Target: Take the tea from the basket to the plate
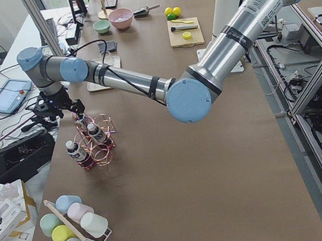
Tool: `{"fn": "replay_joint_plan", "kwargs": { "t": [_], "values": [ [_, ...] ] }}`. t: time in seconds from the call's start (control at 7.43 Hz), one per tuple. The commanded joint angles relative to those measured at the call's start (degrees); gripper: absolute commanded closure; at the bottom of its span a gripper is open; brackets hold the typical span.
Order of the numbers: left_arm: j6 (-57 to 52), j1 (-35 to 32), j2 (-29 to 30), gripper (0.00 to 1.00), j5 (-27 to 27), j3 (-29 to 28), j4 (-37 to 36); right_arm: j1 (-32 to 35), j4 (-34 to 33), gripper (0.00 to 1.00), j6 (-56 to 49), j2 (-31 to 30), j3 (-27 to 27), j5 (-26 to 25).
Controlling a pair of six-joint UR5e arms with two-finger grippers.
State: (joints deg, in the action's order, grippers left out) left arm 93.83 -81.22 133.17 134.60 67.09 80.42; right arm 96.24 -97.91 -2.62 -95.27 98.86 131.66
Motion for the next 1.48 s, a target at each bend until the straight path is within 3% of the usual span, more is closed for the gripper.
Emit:
{"fn": "replay_joint_plan", "kwargs": {
  "t": [0.0, 0.13, 0.27, 0.54, 1.08, 1.21, 1.35],
  "values": [
    [0.0, 0.0, -0.4, 0.69, 0.1, 1.3, -0.3, 0.0, 0.0, 0.00, 0.0, 0.0, -0.1, 0.0],
    [0.0, 0.0, -0.4, 0.93, 0.1, 1.5, -0.4, 0.0, 0.0, 0.00, 0.0, 0.0, -0.1, 0.0],
    [0.0, 0.0, -0.5, 1.00, 0.1, 2.0, -0.5, 0.0, 0.0, 0.00, 0.0, 0.0, -0.1, 0.0],
    [-0.4, -0.6, -0.4, 1.00, 1.1, 3.2, -2.5, 0.0, 0.0, 0.00, 0.0, 0.0, 0.0, 0.0],
    [-7.1, -4.5, 1.3, 1.00, 3.6, 13.0, -16.8, 0.0, 0.0, 0.00, 0.0, 0.0, -0.1, 0.0],
    [-7.5, -5.5, 1.0, 1.00, 7.2, 15.7, -18.5, 0.0, 0.0, 0.00, 0.0, 0.0, -0.2, 0.0],
    [-6.8, -5.6, 1.6, 1.00, 7.3, 22.1, -25.4, 0.0, 0.0, 0.00, 0.0, -0.1, -0.2, -0.1]
  ]
}}
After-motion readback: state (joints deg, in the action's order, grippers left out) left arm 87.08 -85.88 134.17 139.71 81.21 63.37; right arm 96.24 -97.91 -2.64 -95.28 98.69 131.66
